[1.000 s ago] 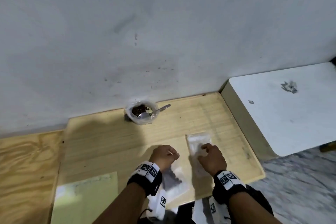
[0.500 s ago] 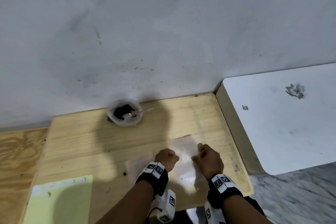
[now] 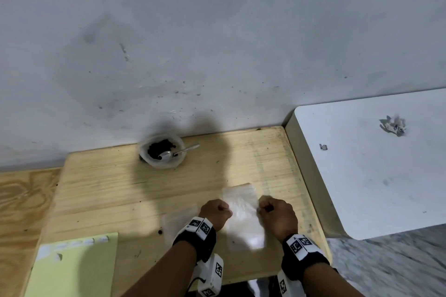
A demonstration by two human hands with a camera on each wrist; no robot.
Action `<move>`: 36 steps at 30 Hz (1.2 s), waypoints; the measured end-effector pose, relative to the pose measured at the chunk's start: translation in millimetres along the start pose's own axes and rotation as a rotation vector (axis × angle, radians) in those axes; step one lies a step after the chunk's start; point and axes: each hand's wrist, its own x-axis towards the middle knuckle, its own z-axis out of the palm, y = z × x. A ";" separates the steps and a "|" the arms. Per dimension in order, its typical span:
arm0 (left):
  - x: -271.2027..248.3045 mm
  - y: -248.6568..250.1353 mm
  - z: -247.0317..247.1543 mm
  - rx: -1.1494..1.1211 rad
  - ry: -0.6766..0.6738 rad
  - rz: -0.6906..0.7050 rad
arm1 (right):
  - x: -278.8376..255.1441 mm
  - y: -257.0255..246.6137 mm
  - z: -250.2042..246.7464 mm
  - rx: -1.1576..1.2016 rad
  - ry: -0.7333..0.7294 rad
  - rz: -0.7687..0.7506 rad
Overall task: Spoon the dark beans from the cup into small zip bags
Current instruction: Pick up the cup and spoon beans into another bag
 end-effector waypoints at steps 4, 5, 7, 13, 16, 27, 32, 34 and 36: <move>1.4 -0.6 -1.4 -0.039 -0.026 0.010 | -3.9 -1.3 2.0 0.101 0.031 0.024; 2.1 -1.2 -1.7 -0.047 -0.030 0.010 | -4.5 -2.1 2.1 0.109 0.036 0.025; 2.5 -1.2 -2.1 -0.049 -0.039 0.015 | -4.6 -3.0 3.1 0.117 0.050 0.022; 3.8 -1.1 -1.9 -0.073 -0.051 0.010 | -5.2 -10.1 1.8 0.110 0.068 -0.005; 2.4 -1.0 -2.2 -0.069 -0.060 0.013 | -7.5 -11.8 1.0 0.169 0.074 -0.006; -31.3 35.0 -50.3 -0.389 0.147 0.309 | -0.9 -47.9 -48.7 0.699 -0.384 -0.014; -44.6 51.4 -99.0 -0.156 0.192 0.501 | 1.0 -105.7 -46.5 0.477 -0.392 -0.191; -53.1 55.5 -123.5 -0.004 0.164 0.554 | -2.8 -134.7 -46.4 0.483 -0.433 -0.230; -59.8 56.8 -147.4 0.093 0.173 0.585 | -8.8 -162.9 -45.7 0.448 -0.516 -0.229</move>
